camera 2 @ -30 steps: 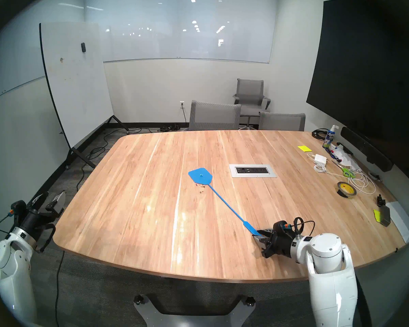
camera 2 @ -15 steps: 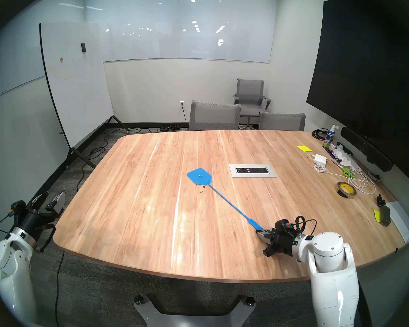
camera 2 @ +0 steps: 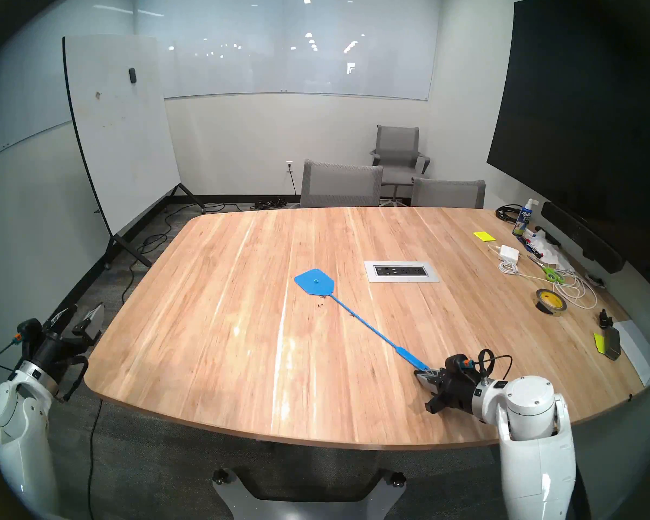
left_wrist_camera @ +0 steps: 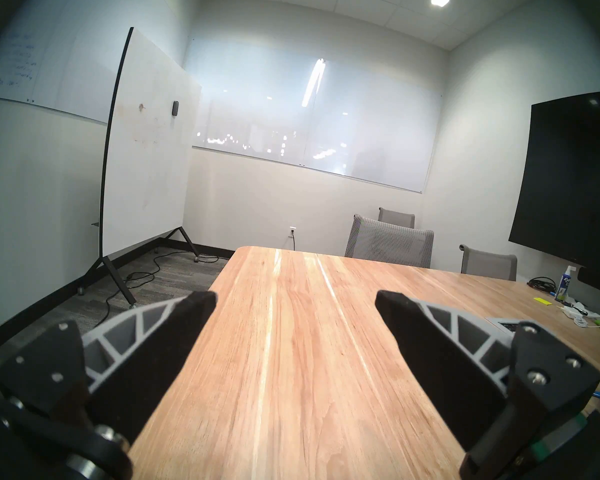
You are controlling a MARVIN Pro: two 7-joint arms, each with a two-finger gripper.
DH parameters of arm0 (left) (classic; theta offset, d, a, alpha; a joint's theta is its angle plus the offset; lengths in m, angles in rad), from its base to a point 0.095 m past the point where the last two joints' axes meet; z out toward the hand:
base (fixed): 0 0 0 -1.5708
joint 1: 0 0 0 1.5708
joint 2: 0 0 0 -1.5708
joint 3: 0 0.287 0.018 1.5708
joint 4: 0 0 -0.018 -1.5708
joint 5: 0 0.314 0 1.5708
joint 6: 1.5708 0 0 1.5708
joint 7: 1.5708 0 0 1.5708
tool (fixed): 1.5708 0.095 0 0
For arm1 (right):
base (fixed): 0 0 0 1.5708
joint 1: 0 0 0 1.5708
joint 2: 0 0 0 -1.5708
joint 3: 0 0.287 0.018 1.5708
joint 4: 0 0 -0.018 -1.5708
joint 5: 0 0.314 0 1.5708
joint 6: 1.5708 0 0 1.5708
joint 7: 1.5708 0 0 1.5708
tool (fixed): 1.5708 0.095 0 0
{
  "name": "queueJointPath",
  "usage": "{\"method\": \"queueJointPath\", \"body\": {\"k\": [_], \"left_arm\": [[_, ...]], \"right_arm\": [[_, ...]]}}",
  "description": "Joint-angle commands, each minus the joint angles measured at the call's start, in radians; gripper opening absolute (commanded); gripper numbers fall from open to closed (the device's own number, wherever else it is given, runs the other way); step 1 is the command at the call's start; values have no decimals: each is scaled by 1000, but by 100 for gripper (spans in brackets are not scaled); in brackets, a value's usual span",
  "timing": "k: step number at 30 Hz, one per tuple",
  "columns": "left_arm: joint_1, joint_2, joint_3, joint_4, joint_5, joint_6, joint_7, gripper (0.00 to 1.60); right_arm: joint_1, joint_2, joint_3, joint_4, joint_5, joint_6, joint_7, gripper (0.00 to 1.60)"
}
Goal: Swat a bug on table
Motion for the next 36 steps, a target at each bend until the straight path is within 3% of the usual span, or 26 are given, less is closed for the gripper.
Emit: {"method": "queueJointPath", "body": {"k": [1,2,3,4,10,22,36], "left_arm": [[1,1,-4,-16,-1,1,0,160],[1,1,-4,-16,-1,1,0,160],[1,0,-5,-16,-1,1,0,160],[1,0,-5,-16,-1,1,-1,160],[0,-1,-5,-16,0,2,-2,160],[-1,-3,-6,-16,3,3,-4,160],[-3,-5,-8,-16,5,5,-6,160]], "right_arm": [[-12,-11,6,-55,4,-5,-5,0],[-12,-13,7,-58,3,-7,-8,0],[-11,-13,7,-59,3,-6,-7,132],[-10,-16,9,-63,4,-7,-9,160],[-2,-17,4,-75,-1,-1,-13,160],[59,-10,-19,10,-10,-16,-38,160],[76,2,-22,55,-3,-28,-43,160]]}}
